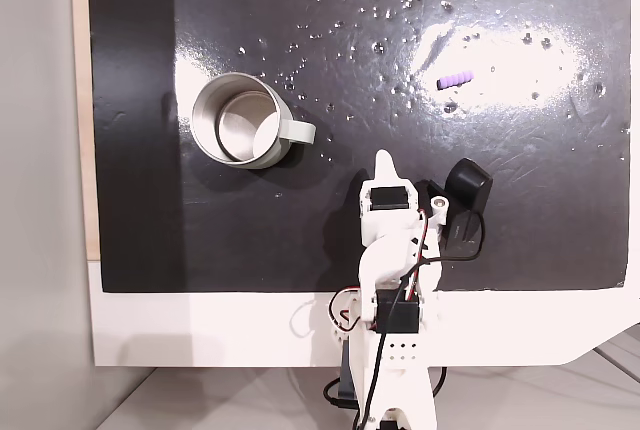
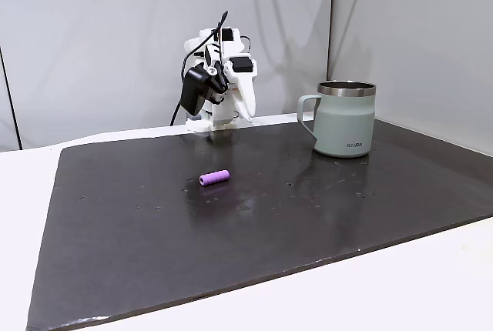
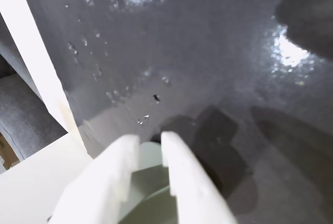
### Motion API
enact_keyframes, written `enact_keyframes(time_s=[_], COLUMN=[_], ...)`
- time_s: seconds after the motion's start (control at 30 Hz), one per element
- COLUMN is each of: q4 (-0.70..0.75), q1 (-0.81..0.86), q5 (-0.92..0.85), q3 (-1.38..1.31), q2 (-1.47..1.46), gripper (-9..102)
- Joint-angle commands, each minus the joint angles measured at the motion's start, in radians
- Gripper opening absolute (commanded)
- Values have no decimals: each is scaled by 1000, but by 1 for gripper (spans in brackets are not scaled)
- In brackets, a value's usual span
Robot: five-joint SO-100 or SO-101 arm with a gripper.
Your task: Grasp a pengrip and put it in the cup.
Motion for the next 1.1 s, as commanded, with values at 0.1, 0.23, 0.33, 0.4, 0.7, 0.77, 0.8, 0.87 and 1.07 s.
enact_keyframes(time_s=[0.1,0.23,0.33,0.4,0.7,0.77,0.8,0.87,1.07], q4=[60,92,94,97,163,163,163,164,187], q1=[0,0,0,0,11,12,14,23,52], q5=[-32,-32,-35,-48,-52,-52,-51,-43,-21], q3=[-388,-638,-764,-839,-1112,-1140,-1155,-1187,-1348], q2=[-408,-699,-841,-925,-1253,-1304,-1330,-1385,-1575], gripper=[0,0,1,2,3,3,3,3,3])
